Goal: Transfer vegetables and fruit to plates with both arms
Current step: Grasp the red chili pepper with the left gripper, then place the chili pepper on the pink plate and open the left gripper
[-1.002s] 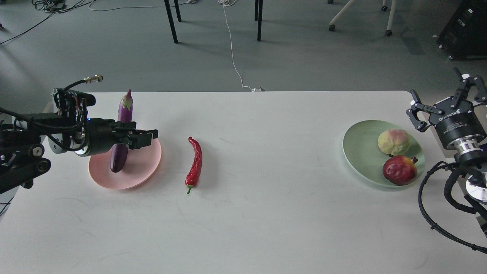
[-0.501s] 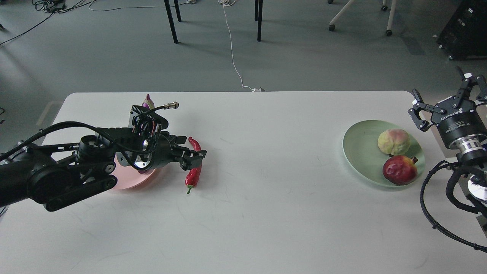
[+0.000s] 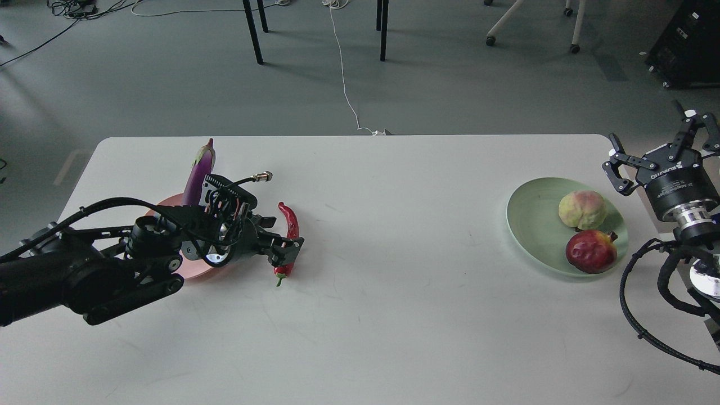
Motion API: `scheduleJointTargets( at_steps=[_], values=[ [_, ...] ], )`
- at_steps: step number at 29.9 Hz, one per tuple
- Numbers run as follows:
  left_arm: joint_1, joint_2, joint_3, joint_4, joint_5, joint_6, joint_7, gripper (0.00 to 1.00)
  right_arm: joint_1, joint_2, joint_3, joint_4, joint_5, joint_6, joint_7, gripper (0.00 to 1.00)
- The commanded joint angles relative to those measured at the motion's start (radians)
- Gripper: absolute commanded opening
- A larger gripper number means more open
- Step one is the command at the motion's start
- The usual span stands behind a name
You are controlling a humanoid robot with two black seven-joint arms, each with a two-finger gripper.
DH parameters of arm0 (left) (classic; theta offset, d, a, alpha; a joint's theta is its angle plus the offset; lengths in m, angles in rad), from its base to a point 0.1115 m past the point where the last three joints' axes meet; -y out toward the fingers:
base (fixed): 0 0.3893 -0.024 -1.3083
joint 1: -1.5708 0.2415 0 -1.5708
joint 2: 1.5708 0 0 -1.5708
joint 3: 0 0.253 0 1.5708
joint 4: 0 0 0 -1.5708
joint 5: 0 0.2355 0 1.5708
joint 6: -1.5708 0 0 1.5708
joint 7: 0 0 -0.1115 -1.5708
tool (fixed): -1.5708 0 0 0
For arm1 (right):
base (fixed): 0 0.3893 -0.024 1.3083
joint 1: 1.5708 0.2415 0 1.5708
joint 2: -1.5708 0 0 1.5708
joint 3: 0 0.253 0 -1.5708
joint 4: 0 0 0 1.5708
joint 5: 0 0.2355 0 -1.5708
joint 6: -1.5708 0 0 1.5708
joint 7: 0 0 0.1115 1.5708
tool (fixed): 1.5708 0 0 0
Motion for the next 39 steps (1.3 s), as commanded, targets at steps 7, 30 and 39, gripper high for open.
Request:
scheduleJointTargets(
  at_steps=[7,30,39],
  values=[
    [0.016,-0.013,0.001,0.008,0.086,-0.029,-0.004,0.4,-0.001,0.001,-0.002,-0.014,0.0,0.0,0.0,0.99],
    [-0.036,0.513,-0.021,-0.262,0.059,-0.063,-0.048,0.13,0.008,0.004,-0.006,-0.041,-0.001,0.0,0.0,0.99],
    [0.039,0.5,-0.019,-0.112,0.028,0.008,-0.047,0.17,0.01,0.005,-0.008,-0.041,-0.003,0.0,-0.002,0.99]
  ],
)
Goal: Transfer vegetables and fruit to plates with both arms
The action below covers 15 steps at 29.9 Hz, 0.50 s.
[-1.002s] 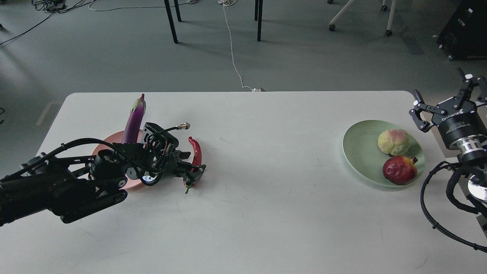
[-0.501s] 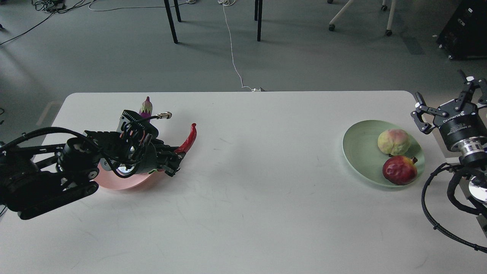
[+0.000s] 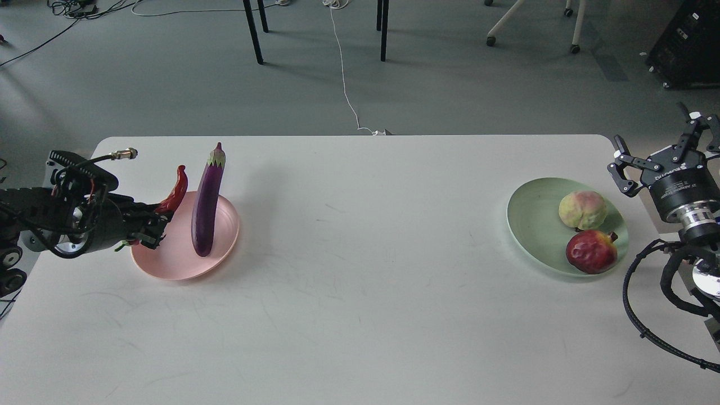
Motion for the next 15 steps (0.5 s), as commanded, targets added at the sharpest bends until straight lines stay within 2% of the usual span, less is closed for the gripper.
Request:
scheduleJointTargets(
  at_steps=[1,4,5,6,10,13,15],
  values=[
    [0.042,-0.039,0.0,0.075,-0.005,0.026,0.0,0.18,0.001,-0.001,-0.001,0.0,-0.001,0.0,-0.001,0.99],
    [0.053,-0.054,0.0,0.083,-0.005,0.046,0.0,0.23,0.001,-0.001,-0.001,0.0,-0.003,0.0,-0.001,0.99],
    [0.054,-0.059,0.0,0.083,-0.005,0.049,0.002,0.38,0.001,-0.001,-0.001,-0.001,-0.003,0.0,-0.001,0.99],
    [0.055,-0.06,-0.001,0.083,-0.005,0.049,0.002,0.45,0.002,-0.001,-0.001,-0.001,-0.003,0.0,-0.001,0.99],
    [0.055,-0.085,-0.012,0.083,-0.021,0.051,0.005,0.58,0.001,-0.001,-0.001,-0.001,-0.003,0.0,-0.001,0.99],
    [0.055,-0.086,-0.023,0.083,-0.066,0.051,0.005,0.73,0.004,-0.001,-0.001,-0.001,-0.004,0.0,-0.001,0.99],
    [0.053,-0.085,-0.023,0.083,-0.095,0.049,0.002,0.78,0.019,-0.001,-0.001,-0.004,-0.004,0.0,-0.001,0.99]
  ],
)
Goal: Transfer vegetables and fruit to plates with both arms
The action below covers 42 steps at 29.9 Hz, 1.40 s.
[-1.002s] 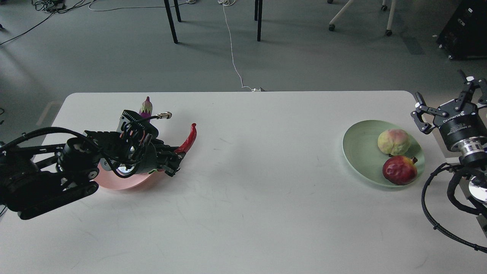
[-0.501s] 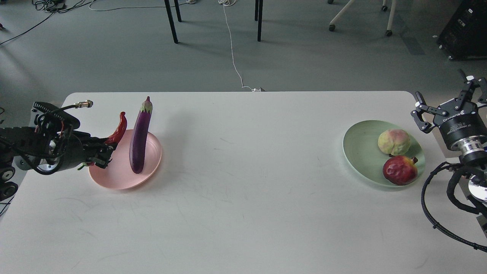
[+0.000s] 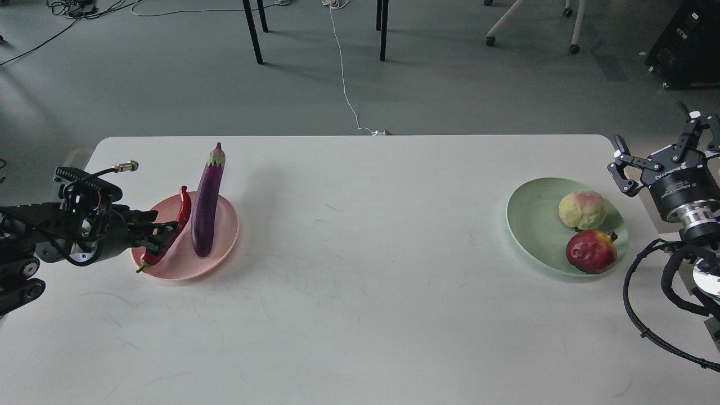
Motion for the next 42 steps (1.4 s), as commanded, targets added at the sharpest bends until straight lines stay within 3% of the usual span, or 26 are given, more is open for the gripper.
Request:
scheduleJointTargets(
  at_steps=[1,4,10,14,22,27,34,42],
  values=[
    [-0.001,0.002,-0.004,0.0,-0.054,-0.001,-0.003,0.8,0.022,0.0,0.0,-0.007,-0.002,-0.002,0.0,0.99],
    [-0.014,0.003,-0.038,0.001,-0.131,0.0,-0.004,0.81,0.035,0.0,0.0,-0.017,-0.002,-0.004,0.002,0.99],
    [-0.006,-0.015,-0.266,0.004,-0.483,0.0,0.002,0.93,0.078,0.003,0.005,-0.035,-0.002,-0.083,0.002,0.99],
    [-0.014,-0.122,-0.377,0.046,-0.79,0.002,-0.003,0.96,0.113,0.022,0.012,-0.081,0.0,-0.163,-0.001,0.99],
    [-0.014,-0.416,-0.556,0.322,-1.206,0.037,-0.007,0.98,0.116,0.04,0.017,-0.089,0.006,-0.147,-0.012,0.99],
    [0.006,-0.493,-0.664,0.368,-1.463,0.016,-0.009,0.98,0.113,0.046,0.019,-0.089,0.014,-0.059,-0.021,0.99],
    [0.029,-0.523,-0.673,0.437,-1.781,-0.119,-0.04,0.98,0.116,0.111,0.022,-0.096,0.014,-0.055,-0.028,0.99],
    [0.083,-0.533,-0.727,0.564,-1.895,-0.303,-0.043,0.98,0.173,0.153,0.02,-0.098,0.012,-0.058,-0.066,0.99]
  ],
)
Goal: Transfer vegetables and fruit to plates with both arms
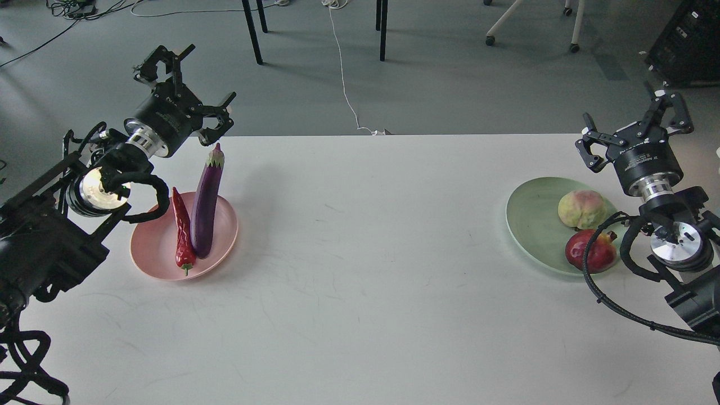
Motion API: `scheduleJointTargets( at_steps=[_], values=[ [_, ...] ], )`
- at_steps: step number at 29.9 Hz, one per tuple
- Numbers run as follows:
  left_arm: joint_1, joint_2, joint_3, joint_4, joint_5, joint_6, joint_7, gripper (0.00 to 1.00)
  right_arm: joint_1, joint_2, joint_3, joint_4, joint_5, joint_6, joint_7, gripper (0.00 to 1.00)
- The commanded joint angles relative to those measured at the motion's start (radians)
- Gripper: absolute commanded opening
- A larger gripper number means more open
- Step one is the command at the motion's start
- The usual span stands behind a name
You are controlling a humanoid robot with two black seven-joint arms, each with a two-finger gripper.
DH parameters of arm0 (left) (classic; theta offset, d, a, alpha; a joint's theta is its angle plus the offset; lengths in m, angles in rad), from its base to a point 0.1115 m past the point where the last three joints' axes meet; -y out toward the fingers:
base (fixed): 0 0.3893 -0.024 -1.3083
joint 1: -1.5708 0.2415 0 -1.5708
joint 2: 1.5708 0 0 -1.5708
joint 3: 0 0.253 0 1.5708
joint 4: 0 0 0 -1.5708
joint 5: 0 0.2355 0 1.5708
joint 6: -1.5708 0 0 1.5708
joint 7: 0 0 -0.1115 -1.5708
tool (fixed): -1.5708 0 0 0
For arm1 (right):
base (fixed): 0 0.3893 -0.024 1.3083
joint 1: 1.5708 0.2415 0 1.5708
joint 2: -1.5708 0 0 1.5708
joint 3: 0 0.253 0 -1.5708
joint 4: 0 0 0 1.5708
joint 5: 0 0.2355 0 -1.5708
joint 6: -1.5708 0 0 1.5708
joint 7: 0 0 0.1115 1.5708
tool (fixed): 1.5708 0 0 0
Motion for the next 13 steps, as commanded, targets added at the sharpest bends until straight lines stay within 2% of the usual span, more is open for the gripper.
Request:
scheduleJointTargets(
  at_steps=[1,7,13],
  values=[
    [0.022,-0.014,-0.049,0.067,-0.042,-0.073,0.0,0.98,0.039,0.005,-0.001,-0.006,0.0,-0.005,-0.006,0.99],
    [0.023,-0.071,-0.086,0.15,-0.052,-0.079,0.001,0.98,0.114,0.005,-0.017,-0.024,-0.005,0.001,-0.006,0.99],
    [0.006,-0.097,-0.106,0.157,-0.052,-0.079,0.001,0.98,0.119,0.005,-0.015,-0.018,-0.008,0.006,-0.005,0.99]
  ],
)
